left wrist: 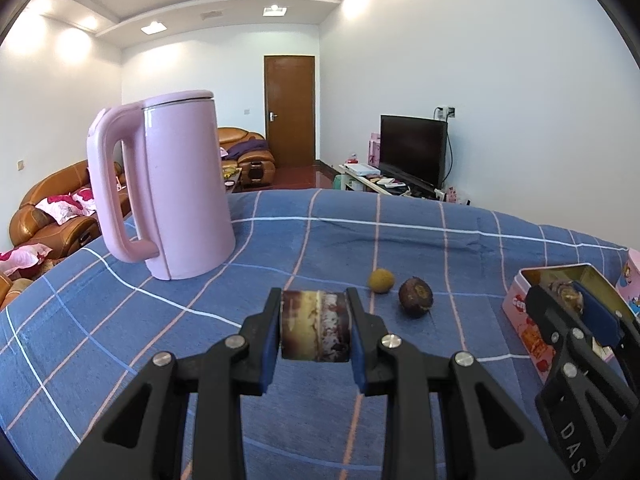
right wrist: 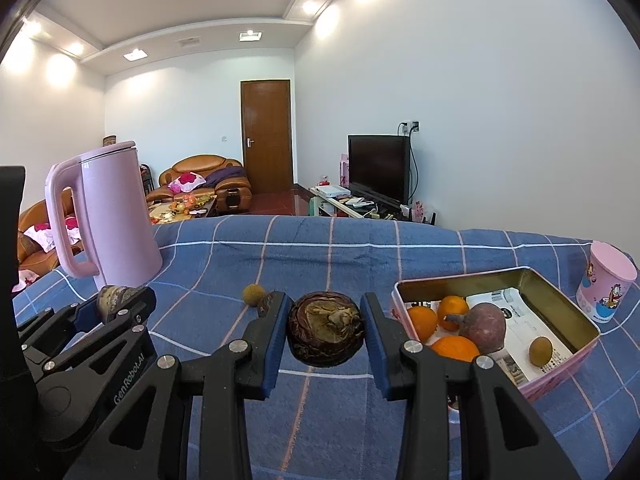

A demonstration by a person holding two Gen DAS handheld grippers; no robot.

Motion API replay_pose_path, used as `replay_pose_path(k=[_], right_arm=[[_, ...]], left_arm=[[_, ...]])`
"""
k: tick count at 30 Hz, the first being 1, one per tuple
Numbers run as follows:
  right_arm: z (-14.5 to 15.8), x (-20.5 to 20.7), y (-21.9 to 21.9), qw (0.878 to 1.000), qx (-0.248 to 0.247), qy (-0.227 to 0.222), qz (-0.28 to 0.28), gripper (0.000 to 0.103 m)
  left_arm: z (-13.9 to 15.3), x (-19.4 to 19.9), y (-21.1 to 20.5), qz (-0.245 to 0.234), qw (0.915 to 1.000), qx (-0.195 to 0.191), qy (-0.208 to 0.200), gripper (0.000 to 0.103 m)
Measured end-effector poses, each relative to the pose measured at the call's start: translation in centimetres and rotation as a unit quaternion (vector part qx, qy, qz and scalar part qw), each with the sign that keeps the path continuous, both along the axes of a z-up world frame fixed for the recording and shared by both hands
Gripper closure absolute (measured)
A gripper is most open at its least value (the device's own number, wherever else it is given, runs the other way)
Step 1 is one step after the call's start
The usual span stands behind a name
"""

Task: Organize fruits
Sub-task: 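Carry the sugarcane piece and brown fruit over the pink tin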

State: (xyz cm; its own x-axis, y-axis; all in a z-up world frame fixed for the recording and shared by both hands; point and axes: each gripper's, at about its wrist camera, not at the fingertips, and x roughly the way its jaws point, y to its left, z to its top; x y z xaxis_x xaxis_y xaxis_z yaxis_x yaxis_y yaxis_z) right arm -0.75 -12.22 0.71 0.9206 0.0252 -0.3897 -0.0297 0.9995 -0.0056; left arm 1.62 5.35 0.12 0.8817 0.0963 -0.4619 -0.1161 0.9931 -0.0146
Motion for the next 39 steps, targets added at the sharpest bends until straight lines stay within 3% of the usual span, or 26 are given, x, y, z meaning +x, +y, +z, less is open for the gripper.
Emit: replay_pose_path(k=[39], right_arm=[[0.7, -2.0, -9.3, 0.999, -0.023, -0.010, -0.034, 0.064]], left_arm=[[0.0, -1.2, -9.6, -0.073, 0.9973, 0.012, 0.008, 0.072]])
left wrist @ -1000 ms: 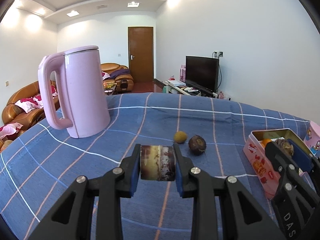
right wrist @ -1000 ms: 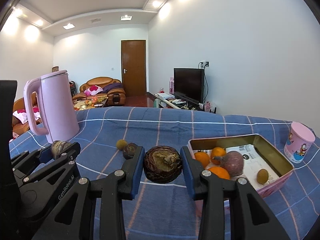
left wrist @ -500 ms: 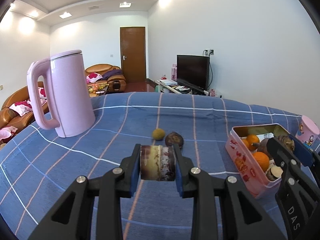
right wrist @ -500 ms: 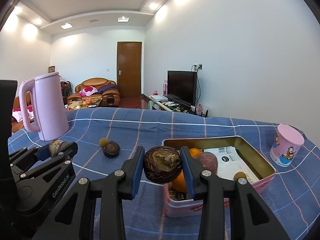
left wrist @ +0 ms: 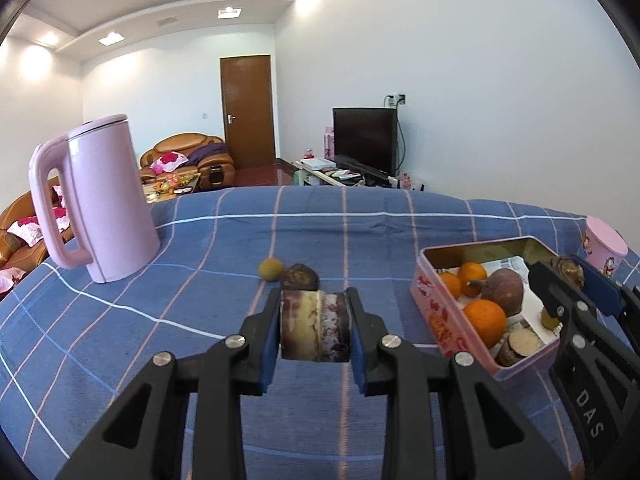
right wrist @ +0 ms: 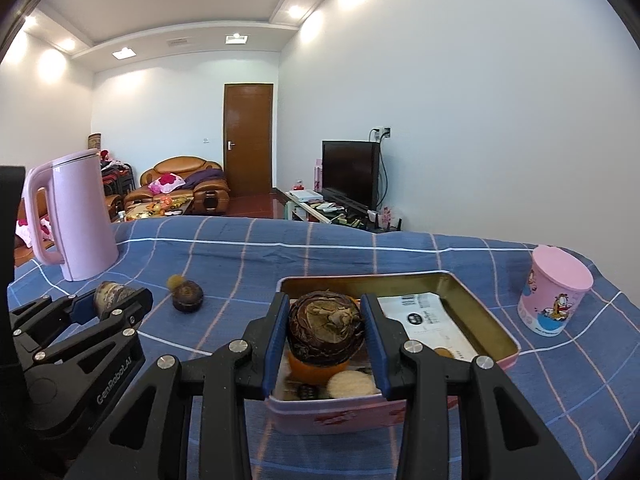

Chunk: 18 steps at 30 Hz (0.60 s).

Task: Organize fruits
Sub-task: 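Carry the sugarcane piece and brown fruit over the pink tin, then lower both held items into the tin and open both grippers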

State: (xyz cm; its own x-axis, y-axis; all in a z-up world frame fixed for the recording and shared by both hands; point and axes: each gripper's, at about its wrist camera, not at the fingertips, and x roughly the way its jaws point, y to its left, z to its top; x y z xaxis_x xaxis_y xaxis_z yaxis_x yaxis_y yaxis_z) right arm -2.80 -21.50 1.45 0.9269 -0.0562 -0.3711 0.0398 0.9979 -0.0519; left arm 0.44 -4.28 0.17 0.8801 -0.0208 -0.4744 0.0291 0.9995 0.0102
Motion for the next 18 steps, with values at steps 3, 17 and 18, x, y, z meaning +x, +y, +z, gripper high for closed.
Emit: replay_pose_path(k=[3, 17, 18], right_arm=[[0.0, 0.1, -0.9, 1.000, 0.002, 0.001, -0.007, 0.064], [0.3, -0.1, -4.2, 0.999, -0.006, -0.003, -0.033, 0.064], [0.2, -0.1, -4.4, 0.999, -0.007, -0.003, -0.034, 0.064]], left_arm=[[0.0, -0.1, -1.0, -0.009, 1.0000, 0.004, 0.000, 0.072], [0.1, -0.1, -5.0, -0.043, 0.9990, 0.010, 0.000, 0.072], [0.1, 0.0, -5.3, -0.045, 0.9989, 0.010, 0.000, 0.072]])
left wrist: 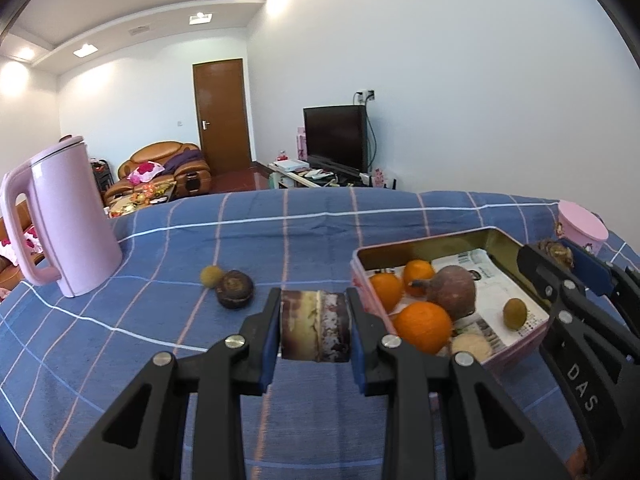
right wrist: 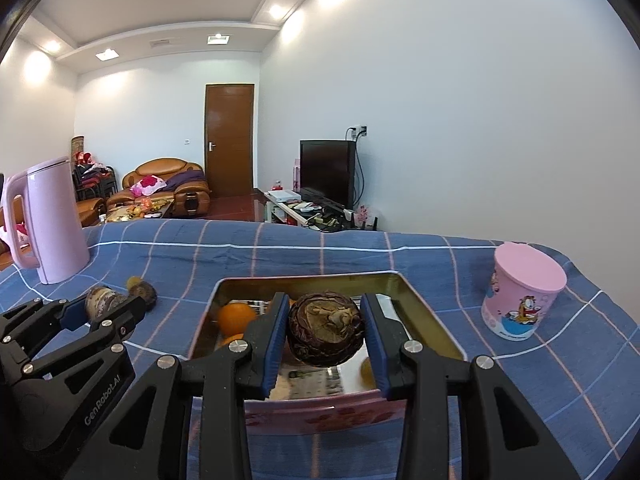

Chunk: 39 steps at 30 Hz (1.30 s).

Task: Organize fruits
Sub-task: 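Lower both held items into the tin and open both grippers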

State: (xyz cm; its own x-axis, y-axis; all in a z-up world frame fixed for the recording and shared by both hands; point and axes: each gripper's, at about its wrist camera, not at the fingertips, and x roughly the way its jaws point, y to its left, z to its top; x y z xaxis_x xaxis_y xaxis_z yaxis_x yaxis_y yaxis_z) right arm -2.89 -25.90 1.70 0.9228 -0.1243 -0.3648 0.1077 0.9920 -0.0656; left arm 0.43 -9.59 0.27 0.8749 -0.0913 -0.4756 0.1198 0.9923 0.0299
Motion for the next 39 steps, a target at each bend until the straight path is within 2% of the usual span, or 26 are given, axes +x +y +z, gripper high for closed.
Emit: replay_pose_path(k=[26, 39], right_arm=[[0.0, 1.2, -5.9, 0.998, 0.002, 0.007, -0.069, 0.064], [0.1, 3.2, -6.3, 0.997, -0.004, 0.005, -0.082, 0.064]], left_arm=[[-0.2, 2.2, -7.6, -0.060, 0.9977, -0.018, 0.025, 0.072], [-1.0, 4.8, -8.2, -0.089, 0.9914, -0.058, 0.077, 0.072]])
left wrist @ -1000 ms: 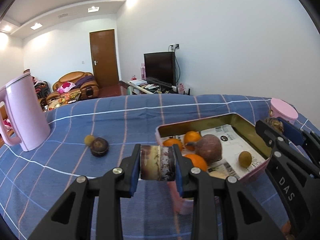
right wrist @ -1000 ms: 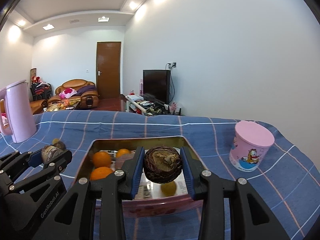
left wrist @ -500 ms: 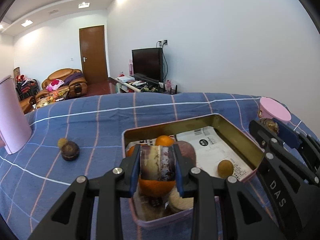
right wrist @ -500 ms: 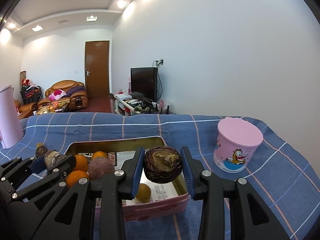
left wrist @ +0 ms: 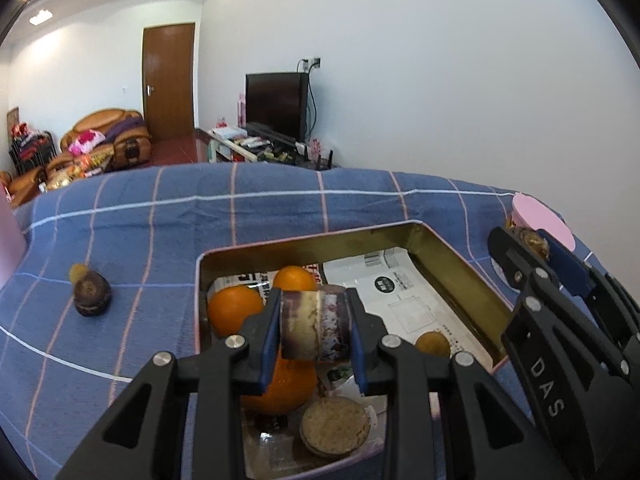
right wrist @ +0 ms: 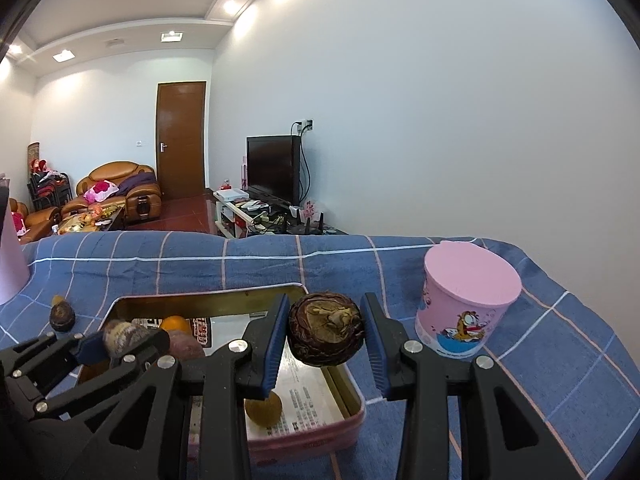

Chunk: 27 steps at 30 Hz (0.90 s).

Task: Organize fruits
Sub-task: 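Lower both held items into the tin and open both grippers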

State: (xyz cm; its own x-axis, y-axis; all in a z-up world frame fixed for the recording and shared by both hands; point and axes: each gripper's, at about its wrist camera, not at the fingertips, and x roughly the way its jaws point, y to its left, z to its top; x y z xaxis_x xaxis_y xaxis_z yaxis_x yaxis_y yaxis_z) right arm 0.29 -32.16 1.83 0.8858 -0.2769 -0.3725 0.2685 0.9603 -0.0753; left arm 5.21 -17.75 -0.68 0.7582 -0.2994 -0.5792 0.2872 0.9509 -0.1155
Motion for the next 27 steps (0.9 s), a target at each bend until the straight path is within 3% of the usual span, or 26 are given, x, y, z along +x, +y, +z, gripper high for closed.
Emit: replay_pose_path(k=[9, 14, 21, 24, 27], right_arm=[[-0.8, 2.7, -2.8, 0.994, 0.094, 0.029, 0.039, 0.064], [-1.5, 3.8, -3.7, 0.984, 0.152, 0.043, 0.079, 0.064], [-2.7, 4.9, -3.1, 0.965, 0.210, 0.070, 0.139, 0.064], [-2.9, 4.9, -2.9, 0.965, 0.210, 0.075, 0.138, 0.063], [-2.9, 5.0, -3.3, 0.964, 0.219, 0.075, 0.131, 0.056]], left_arm=[[0.3, 0.6, -1.2, -0.024, 0.9997, -0.001, -0.008, 0.072], [0.3, 0.8, -1.4, -0.057, 0.9982, -0.018, -0.003, 0.072], [0.2, 0.6, -2.1, -0.063, 0.9980, 0.005, 0.000, 0.071], [0.2, 0.6, -2.0, -0.058, 0.9983, 0.007, 0.003, 0.066], [0.2, 0.6, -1.4, -0.039, 0.9992, 0.008, 0.004, 0.052]])
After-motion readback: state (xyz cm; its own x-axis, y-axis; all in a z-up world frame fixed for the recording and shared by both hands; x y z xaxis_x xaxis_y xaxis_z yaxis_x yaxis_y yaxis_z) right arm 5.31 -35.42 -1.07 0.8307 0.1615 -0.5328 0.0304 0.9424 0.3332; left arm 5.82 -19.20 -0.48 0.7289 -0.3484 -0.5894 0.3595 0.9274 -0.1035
